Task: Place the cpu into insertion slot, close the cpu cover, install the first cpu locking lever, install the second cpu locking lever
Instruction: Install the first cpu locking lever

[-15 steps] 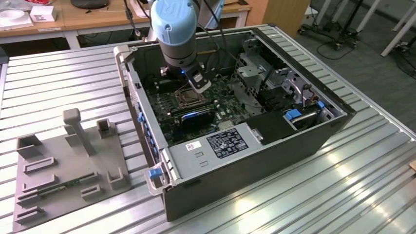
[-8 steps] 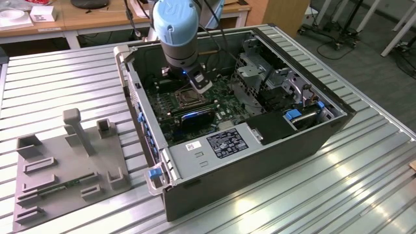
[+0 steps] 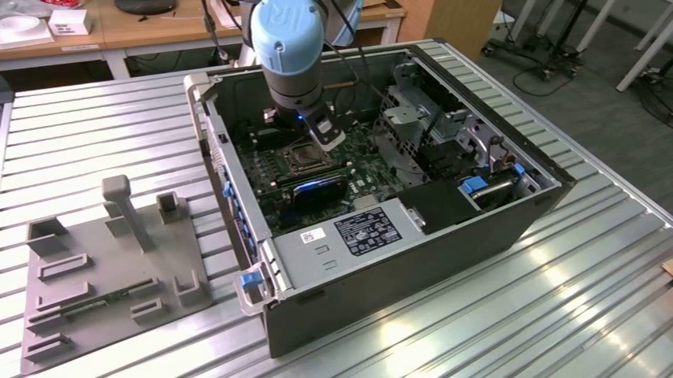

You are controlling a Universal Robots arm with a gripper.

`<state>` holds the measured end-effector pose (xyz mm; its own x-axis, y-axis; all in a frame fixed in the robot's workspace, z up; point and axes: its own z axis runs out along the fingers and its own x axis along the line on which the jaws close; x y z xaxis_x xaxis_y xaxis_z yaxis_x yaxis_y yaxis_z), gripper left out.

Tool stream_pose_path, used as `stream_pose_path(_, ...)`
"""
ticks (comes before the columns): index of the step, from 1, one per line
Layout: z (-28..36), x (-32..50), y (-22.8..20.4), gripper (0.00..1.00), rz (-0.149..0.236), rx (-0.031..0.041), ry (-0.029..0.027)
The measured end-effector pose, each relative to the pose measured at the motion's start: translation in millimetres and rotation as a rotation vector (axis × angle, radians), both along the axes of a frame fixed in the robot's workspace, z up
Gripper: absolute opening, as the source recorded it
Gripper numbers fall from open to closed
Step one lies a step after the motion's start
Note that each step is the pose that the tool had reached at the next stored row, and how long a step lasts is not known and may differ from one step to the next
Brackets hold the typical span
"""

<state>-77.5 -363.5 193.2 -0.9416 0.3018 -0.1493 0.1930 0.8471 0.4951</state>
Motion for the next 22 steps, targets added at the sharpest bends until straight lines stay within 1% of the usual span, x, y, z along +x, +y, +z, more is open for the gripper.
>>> stream_pose_path(4,-0.5,0.5,0.4,0.11,-0.003,-0.0004,-0.0002)
stream_pose_path(7,-0.5,0.7,0.9,0.11,-0.006,-0.004,-0.0001)
stream_pose_path(11,-0.6,1.3,1.9,0.11,-0.01,-0.0124,-0.0001)
stream_pose_path(14,-0.6,1.7,2.6,0.11,-0.012,-0.0218,-0.0002)
stream_pose_path(16,-0.7,1.9,3.1,0.11,-0.013,-0.0267,-0.0001)
stream_pose_path(19,-1.0,2.1,4.3,0.11,-0.014,-0.0326,-0.0001)
stream_pose_path(22,-1.5,2.2,5.9,0.11,-0.014,-0.036,-0.0002)
